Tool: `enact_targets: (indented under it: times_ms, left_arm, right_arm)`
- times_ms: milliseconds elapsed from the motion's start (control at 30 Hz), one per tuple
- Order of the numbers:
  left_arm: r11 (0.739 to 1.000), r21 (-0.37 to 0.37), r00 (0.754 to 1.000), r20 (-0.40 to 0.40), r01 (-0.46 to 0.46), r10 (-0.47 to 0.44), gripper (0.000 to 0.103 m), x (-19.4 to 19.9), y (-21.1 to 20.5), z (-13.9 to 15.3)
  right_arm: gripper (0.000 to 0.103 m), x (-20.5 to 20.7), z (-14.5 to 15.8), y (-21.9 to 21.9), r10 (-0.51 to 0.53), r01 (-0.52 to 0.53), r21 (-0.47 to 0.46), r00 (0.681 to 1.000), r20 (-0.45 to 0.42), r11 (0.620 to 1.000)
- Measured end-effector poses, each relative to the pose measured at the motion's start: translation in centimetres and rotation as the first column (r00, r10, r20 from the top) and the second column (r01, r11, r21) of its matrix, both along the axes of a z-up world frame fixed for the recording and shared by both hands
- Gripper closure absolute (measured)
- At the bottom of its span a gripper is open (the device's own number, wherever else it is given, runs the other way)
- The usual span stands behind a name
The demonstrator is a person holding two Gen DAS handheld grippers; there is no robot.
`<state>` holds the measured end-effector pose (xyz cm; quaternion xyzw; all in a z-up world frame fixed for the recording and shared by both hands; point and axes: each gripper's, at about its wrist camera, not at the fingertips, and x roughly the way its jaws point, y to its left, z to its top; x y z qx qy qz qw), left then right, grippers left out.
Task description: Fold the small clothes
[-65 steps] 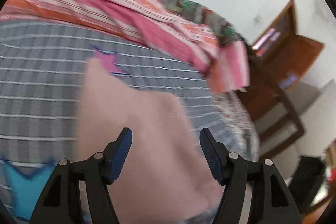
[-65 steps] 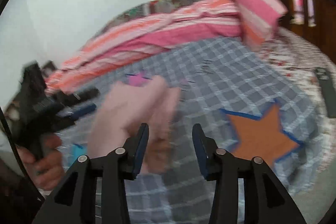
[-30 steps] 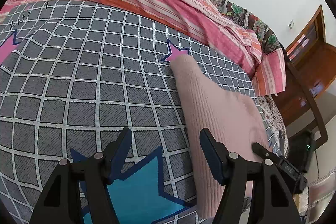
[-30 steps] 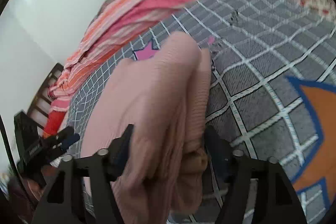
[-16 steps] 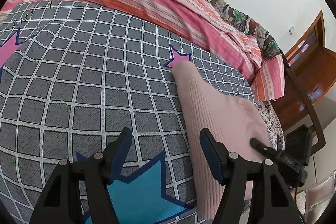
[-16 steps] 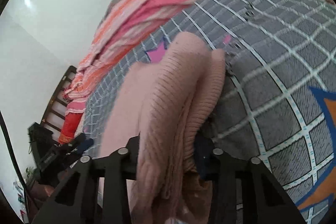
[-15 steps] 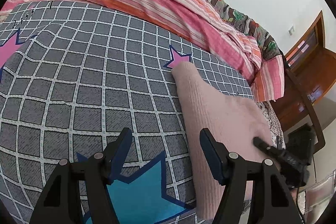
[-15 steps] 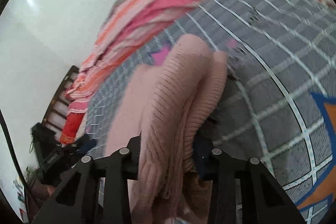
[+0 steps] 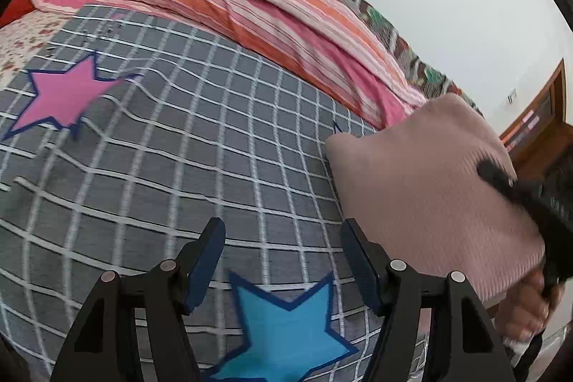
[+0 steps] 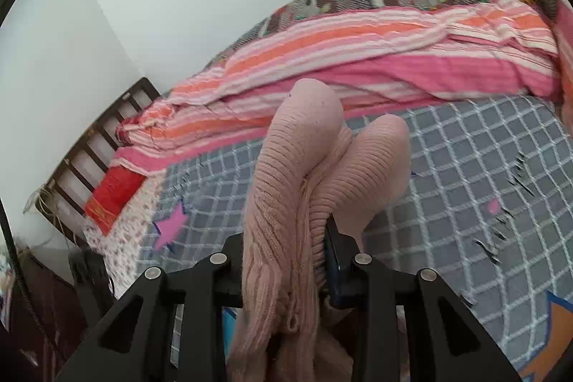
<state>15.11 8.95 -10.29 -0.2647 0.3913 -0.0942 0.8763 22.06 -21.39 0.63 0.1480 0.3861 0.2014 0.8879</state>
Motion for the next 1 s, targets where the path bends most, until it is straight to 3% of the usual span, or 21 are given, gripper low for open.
enact_targets:
  times_ms: [100, 167, 233, 267, 400, 433, 500, 600, 733, 867, 967, 1000]
  left_arm:
    - [0.999, 0.02, 0.999, 0.007, -0.033, 0.032, 0.038, -0.6, 1.6, 0.2]
    - [0.999, 0.03, 0.999, 0.012, -0.04, 0.04, 0.038, -0.7, 2.1, 0.2]
    - [0.998, 0.051, 0.999, 0.012, -0.041, 0.041, 0.038, -0.9, 2.2, -0.1]
    - [0.997, 0.062, 0.999, 0.011, -0.039, 0.038, 0.038, -0.9, 2.1, -0.3]
    - [0.997, 0.082, 1.0, -0.012, 0.002, -0.001, 0.038, -0.7, 1.2, -1.6]
    - [0.996, 0.089, 1.0, -0.019, 0.012, -0.01, 0.038, -0.5, 0.9, -1.8]
    - [0.993, 0.107, 0.999, -0.029, 0.04, -0.037, 0.038, -0.1, -0.2, -2.1]
    - [0.989, 0.123, 0.997, -0.019, 0.078, -0.076, 0.038, 0.6, -2.2, -1.8]
    - [0.984, 0.117, 0.991, 0.017, 0.132, -0.135, 0.038, 1.7, -5.1, -0.9]
    - [0.965, 0.202, 0.985, -0.01, 0.169, -0.171, 0.038, 3.3, -8.7, -1.2]
    - [0.935, 0.302, 0.982, -0.07, 0.188, -0.175, 0.035, 3.9, -10.9, -3.1]
    - [0.933, 0.301, 0.98, -0.083, 0.198, -0.181, 0.035, 4.0, -11.2, -3.6]
  right_arm:
    - [0.071, 1.4, 0.6, 0.4, 0.008, -0.009, 0.126, 1.0, 0.007, 0.992]
    - [0.071, 1.9, -0.5, -0.9, -0.001, -0.002, 0.285, 1.0, 0.013, 0.959]
    - [0.069, 2.4, -3.5, -2.6, -0.034, 0.039, 0.385, 0.999, -0.022, 0.922]
    - [0.069, 2.7, -5.0, -2.9, -0.046, 0.063, 0.386, 0.998, -0.053, 0.921]
    - [0.067, 3.7, -13.9, -5.2, -0.131, 0.189, 0.221, 0.959, -0.253, 0.957]
    - [0.065, 3.6, -15.0, -5.7, -0.145, 0.198, 0.193, 0.955, -0.258, 0.961]
    - [0.064, 3.0, -14.8, -6.8, -0.127, 0.175, 0.223, 0.969, -0.212, 0.959]
    - [0.064, 2.2, -12.2, -5.9, -0.132, 0.139, 0.062, 0.985, -0.108, 0.988]
    - [0.065, 1.6, -10.7, -4.4, -0.108, 0.106, -0.117, 0.994, -0.008, 0.987]
    - [0.067, 2.0, -12.0, -4.7, -0.101, 0.097, -0.179, 0.995, -0.016, 0.979]
    - [0.068, 2.3, -13.1, -5.3, -0.101, 0.096, -0.212, 0.995, -0.015, 0.973]
    - [0.068, 2.4, -13.4, -5.3, -0.098, 0.092, -0.217, 0.995, -0.016, 0.972]
